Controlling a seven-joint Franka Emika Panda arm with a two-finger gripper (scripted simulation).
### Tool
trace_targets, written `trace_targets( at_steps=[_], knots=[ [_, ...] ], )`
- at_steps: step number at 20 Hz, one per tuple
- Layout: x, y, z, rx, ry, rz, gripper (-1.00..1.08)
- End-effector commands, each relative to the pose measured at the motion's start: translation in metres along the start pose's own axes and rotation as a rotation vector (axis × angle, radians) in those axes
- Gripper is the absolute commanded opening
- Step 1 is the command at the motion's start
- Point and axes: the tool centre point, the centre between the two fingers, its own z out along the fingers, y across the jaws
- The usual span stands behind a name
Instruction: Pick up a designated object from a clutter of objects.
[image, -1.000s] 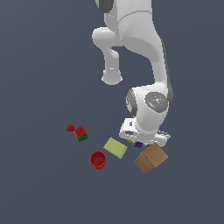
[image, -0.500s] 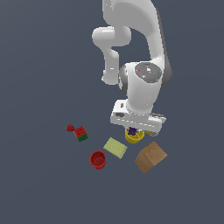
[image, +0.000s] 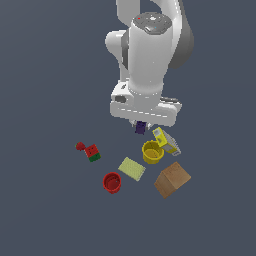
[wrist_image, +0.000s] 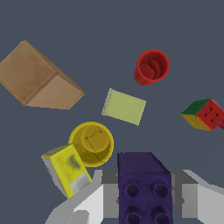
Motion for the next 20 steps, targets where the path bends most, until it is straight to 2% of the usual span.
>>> trace_targets(
  at_steps=[1,11,20],
  knots=[
    [-0.005,0.015,-0.027,0.000,-0.002,0.000,-1.00],
    [-0.020,0.065,-0.122,-0.004,-0.008,0.002,-1.00],
    [-0.026,0.091,-0.172,-0.007,-0.011,0.003,-1.00]
  ],
)
